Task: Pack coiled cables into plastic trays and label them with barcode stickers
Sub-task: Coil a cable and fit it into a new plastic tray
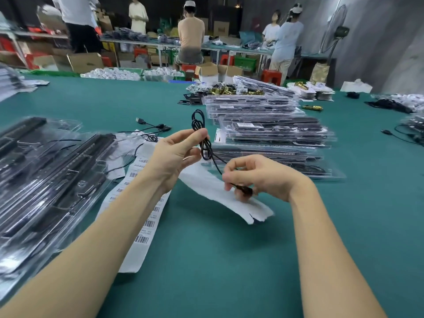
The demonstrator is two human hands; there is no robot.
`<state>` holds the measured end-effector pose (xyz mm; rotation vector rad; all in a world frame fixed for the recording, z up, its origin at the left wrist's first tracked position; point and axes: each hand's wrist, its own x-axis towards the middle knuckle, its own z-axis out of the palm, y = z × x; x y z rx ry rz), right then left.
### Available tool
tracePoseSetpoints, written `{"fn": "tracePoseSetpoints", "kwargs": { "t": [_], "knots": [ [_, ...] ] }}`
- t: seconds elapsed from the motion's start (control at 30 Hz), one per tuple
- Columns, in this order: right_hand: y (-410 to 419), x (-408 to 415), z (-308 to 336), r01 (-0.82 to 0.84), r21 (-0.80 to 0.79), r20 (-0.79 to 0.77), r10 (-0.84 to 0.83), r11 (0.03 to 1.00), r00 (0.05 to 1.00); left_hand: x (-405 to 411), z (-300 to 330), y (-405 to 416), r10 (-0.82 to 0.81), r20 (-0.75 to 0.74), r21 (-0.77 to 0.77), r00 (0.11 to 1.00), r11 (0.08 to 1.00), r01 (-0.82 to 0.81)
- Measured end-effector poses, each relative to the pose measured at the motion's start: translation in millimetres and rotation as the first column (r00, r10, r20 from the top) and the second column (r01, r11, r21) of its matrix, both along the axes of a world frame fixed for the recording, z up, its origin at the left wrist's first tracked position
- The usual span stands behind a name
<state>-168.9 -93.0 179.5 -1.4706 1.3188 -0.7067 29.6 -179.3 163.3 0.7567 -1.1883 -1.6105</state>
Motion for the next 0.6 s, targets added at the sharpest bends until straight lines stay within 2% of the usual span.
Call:
{"fn": "tracePoseSetpoints", "kwargs": {
  "t": [0.07,0.17,0.23,0.3,0.37,0.4,0.6],
  "knots": [
    [2.8,-8.4,0.5,0.044,0.019,0.050,-0.045,0.999,0.998,-1.4,-2.9,0.9,0.054,0.082,-0.053,0.995,0.997,-0.050],
    [1.0,-17.0,3.5,0.230,0.037,0.099,-0.233,0.972,0.967,-2.8,-6.7,1.3,0.128,0.220,-0.207,0.967,0.975,-0.082],
    [0.1,-20.8,6.1,0.300,0.110,0.273,-0.319,0.948,0.908,-2.2,-6.8,1.9,0.125,0.277,-0.277,0.953,0.960,-0.045],
    [0.7,-24.8,7.4,0.305,0.167,0.511,-0.347,0.938,0.787,-1.0,-5.6,2.8,0.085,0.286,-0.301,0.955,0.954,0.006],
    [0.4,-26.0,7.9,0.311,0.164,0.650,-0.339,0.936,0.680,-1.5,-5.5,3.8,0.056,0.288,-0.311,0.956,0.950,0.038],
    [-1.3,-24.9,7.2,0.331,0.132,0.659,-0.332,0.934,0.675,-2.4,-6.0,4.7,0.047,0.286,-0.314,0.957,0.948,0.047],
    [-13.1,-0.1,2.7,0.394,-0.071,0.544,-0.296,0.916,0.785,-7.6,-7.0,8.4,0.031,0.275,-0.311,0.961,0.949,0.058]
  ]
}}
